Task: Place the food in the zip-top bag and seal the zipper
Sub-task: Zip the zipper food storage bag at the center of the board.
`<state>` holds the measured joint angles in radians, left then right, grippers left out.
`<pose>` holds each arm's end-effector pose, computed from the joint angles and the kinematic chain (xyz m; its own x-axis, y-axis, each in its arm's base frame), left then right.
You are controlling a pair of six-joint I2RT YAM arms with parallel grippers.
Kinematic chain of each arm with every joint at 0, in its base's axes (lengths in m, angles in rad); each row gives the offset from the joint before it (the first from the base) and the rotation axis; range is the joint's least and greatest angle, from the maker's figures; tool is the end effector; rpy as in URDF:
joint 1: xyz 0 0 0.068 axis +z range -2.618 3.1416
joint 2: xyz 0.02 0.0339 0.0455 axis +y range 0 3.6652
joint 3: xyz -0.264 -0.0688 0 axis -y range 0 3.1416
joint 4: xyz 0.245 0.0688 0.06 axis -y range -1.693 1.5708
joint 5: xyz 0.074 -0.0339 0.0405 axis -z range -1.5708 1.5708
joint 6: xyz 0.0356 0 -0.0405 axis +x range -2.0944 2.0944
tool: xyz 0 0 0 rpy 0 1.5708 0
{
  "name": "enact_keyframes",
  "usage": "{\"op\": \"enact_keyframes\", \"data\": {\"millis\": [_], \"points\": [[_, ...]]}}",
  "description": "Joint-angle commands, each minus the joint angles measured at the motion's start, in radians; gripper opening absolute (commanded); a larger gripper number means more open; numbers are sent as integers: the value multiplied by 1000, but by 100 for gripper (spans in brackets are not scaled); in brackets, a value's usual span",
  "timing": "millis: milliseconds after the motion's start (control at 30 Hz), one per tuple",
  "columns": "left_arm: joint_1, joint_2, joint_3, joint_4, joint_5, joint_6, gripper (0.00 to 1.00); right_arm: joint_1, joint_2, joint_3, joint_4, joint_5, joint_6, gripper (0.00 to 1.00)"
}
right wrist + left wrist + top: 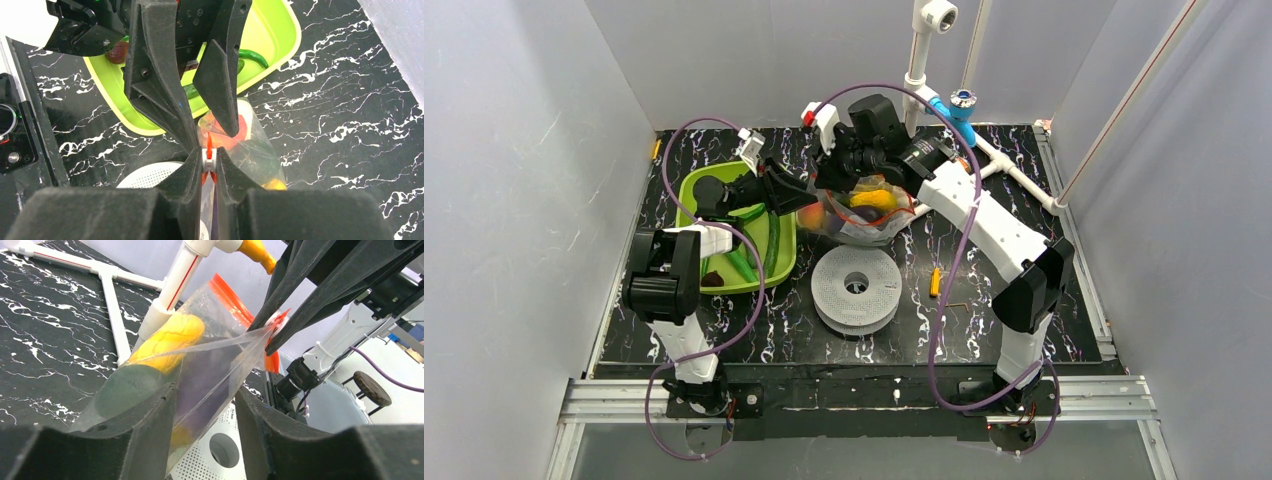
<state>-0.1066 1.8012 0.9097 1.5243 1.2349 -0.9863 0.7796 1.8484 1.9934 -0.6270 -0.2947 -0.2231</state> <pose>0.3445 -0.0707 0.2683 -0.3361 -0.2405 -0.9106 0.9275 0.0837 -0.3644 0.2928 0.3039 0.4121 -0.1322 -0.4283 -0.8939 -0.9075 0.4151 -0.0647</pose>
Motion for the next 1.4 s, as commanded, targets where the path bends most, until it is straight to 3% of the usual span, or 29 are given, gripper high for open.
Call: {"op": "enact_keyframes", "data": {"millis": [0,400,467,567,600,867,967,1100,1267,1367], "points": [[-3,-62,-12,18,-35,34,48,-2,8,107,-5,-45,7,3],[-61,-80,11,20,-44,65,57,16,74,180,-71,-73,-7,8],[-65,-78,22,20,-37,64,49,17,80,187,-83,-74,-5,10],[-67,-69,32,19,-24,64,8,20,73,185,-83,-34,15,15],[-66,-64,33,19,-14,63,1,20,68,183,-81,-13,26,19],[-66,-74,18,20,-15,72,0,21,-34,46,31,99,97,49],[-66,-75,17,20,-17,66,0,21,-49,18,59,132,109,53],[-66,-77,16,19,-19,57,0,22,-55,0,89,166,119,52],[-66,-84,10,19,-19,58,0,27,-36,3,99,144,110,36],[-66,-86,8,19,-18,58,0,33,-30,12,95,146,110,36]]}}
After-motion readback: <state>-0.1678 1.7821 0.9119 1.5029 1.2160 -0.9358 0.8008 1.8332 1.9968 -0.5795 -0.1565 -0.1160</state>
